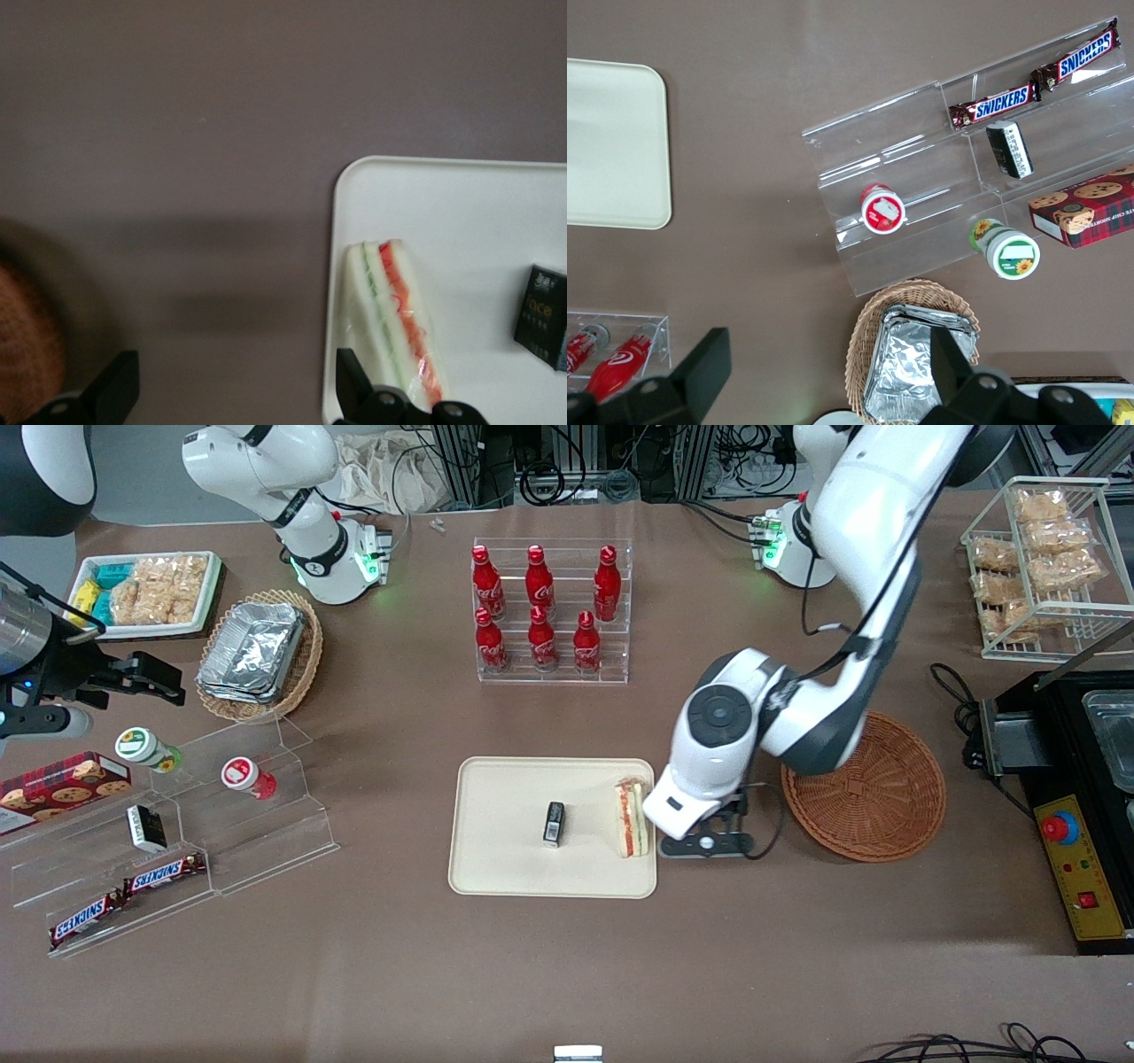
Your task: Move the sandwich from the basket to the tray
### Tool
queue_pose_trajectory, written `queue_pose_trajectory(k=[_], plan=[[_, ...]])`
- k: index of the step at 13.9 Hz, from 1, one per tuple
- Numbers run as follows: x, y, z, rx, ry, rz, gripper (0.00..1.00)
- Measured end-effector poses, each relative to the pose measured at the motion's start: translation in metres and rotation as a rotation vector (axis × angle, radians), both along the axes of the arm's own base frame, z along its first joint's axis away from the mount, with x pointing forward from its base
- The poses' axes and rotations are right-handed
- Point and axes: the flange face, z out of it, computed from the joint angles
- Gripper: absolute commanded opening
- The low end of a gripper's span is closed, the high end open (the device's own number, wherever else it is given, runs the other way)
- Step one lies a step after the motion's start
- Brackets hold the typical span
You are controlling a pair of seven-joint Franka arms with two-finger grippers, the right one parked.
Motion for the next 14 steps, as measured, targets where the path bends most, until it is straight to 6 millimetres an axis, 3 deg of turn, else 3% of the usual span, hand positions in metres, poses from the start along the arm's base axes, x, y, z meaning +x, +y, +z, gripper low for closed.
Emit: queue_pose_trajectory(k=[3,7,9,11,14], plan=[[0.003,0.048,0.059,-0.004,0.071,-0.022,1.00],[0.003,0.145,0.129,0.000,0.193,-0.085,1.00],[-0.007,0.180,0.166,0.011,0.222,-0.081,1.00],[-0.019,0.199,0.188,0.022,0.239,-0.058,1.00],[-0.030,0.227,0.203,0.029,0.280,-0.011,1.00]])
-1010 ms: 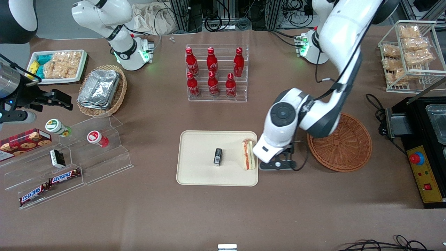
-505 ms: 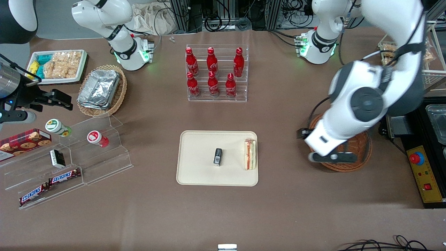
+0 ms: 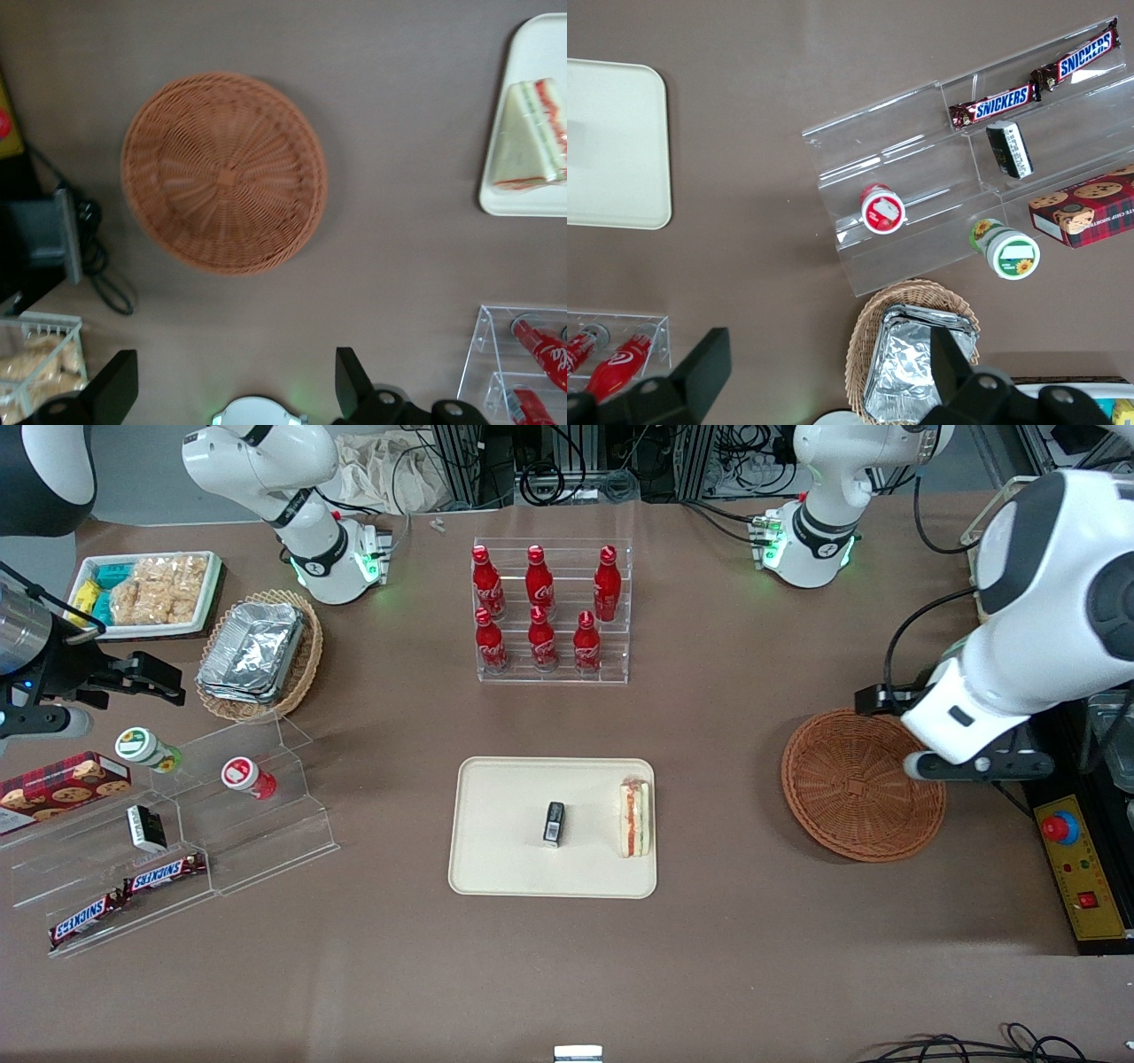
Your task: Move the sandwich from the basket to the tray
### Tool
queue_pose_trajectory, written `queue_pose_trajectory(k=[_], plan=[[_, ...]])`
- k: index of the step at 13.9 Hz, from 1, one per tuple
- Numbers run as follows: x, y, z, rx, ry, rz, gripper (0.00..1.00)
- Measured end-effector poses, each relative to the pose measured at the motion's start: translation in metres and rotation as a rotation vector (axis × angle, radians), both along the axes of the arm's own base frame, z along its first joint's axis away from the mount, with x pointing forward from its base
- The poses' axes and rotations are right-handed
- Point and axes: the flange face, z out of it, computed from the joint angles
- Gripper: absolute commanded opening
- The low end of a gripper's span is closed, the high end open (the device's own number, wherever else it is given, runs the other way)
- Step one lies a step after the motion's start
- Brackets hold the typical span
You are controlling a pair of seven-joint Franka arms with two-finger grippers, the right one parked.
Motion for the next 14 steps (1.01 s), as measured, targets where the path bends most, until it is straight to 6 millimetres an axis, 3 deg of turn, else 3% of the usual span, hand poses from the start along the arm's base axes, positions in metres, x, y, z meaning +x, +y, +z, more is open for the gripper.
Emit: queue_pose_trajectory(k=[2,4,10,14], plan=[[0.001,0.020,0.011,-0.031,-0.010,0.035,1.00],[-0.002,0.024,0.022,-0.042,-0.027,0.044,1.00],[-0.036,0.048,0.071,-0.016,-0.099,0.049,1.00],[-0.040,0.051,0.072,-0.016,-0.098,0.040,1.00]])
